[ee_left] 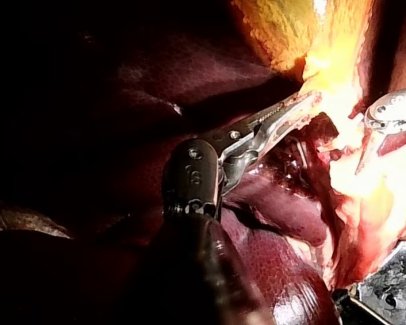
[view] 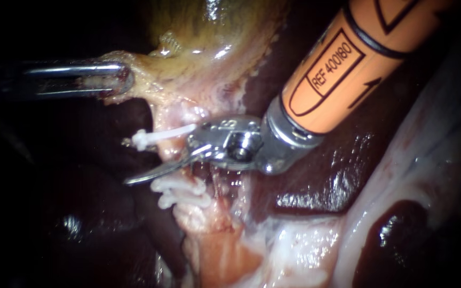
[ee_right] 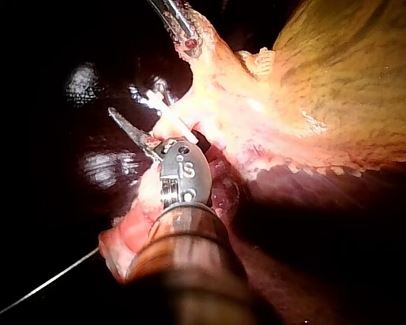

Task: Go to the cutting position left tube

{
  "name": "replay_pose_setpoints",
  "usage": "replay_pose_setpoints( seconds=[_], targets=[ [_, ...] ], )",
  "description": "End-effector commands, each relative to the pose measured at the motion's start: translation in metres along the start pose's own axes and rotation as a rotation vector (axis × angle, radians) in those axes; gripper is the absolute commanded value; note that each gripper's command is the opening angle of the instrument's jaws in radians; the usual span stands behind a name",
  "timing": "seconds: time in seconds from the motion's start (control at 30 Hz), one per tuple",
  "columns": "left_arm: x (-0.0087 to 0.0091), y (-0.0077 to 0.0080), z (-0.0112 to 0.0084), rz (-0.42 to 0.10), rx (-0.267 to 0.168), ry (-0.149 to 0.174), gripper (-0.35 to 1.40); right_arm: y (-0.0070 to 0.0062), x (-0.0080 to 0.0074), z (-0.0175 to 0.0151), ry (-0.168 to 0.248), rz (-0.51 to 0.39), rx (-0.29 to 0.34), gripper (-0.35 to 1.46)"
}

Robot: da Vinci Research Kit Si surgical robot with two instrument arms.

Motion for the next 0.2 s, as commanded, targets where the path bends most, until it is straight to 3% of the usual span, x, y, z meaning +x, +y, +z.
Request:
replay_pose_setpoints(
  seconds=[0.03,0.2],
  targets=[
    [0.0000,0.0000,0.0000,0.000,0.000,0.000,-0.35,0.0000,-0.0001,0.0000,0.000,0.002,0.000,1.41],
    [0.0000,0.0000,0.0000,0.000,0.000,0.000,-0.35,0.0001,-0.0004,0.0000,0.002,0.024,0.001,1.40]
  ],
)
